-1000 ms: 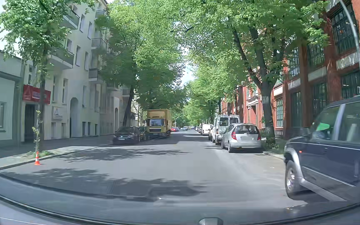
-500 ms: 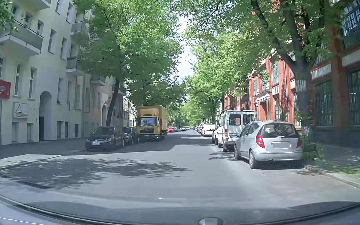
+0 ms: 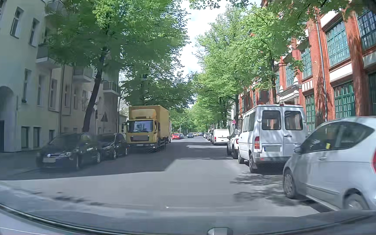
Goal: Follow the waypoints while adhering to traffic rules and regulations
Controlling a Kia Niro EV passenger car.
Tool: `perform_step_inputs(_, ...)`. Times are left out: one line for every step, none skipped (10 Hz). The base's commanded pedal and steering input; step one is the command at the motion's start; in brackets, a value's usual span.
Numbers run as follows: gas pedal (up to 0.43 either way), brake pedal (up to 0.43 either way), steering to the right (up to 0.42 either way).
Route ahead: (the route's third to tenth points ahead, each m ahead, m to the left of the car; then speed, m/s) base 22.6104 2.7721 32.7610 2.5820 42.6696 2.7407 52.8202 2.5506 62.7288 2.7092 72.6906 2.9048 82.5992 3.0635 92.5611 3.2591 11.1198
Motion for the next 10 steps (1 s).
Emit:
perform_step_inputs(0.039, 0.018, 0.001)
perform_step_inputs(0.039, 0.018, 0.0)
perform_step_inputs(0.039, 0.018, 0.0)
perform_step_inputs(0.039, 0.018, 0.0)
perform_step_inputs(0.039, 0.018, 0.0)
perform_step_inputs(0.039, 0.018, 0.0)
perform_step_inputs(0.039, 0.018, 0.0)
perform_step_inputs(0.039, 0.018, 0.0)
perform_step_inputs(0.039, 0.018, 0.0)
perform_step_inputs(0.039, 0.018, 0.0)
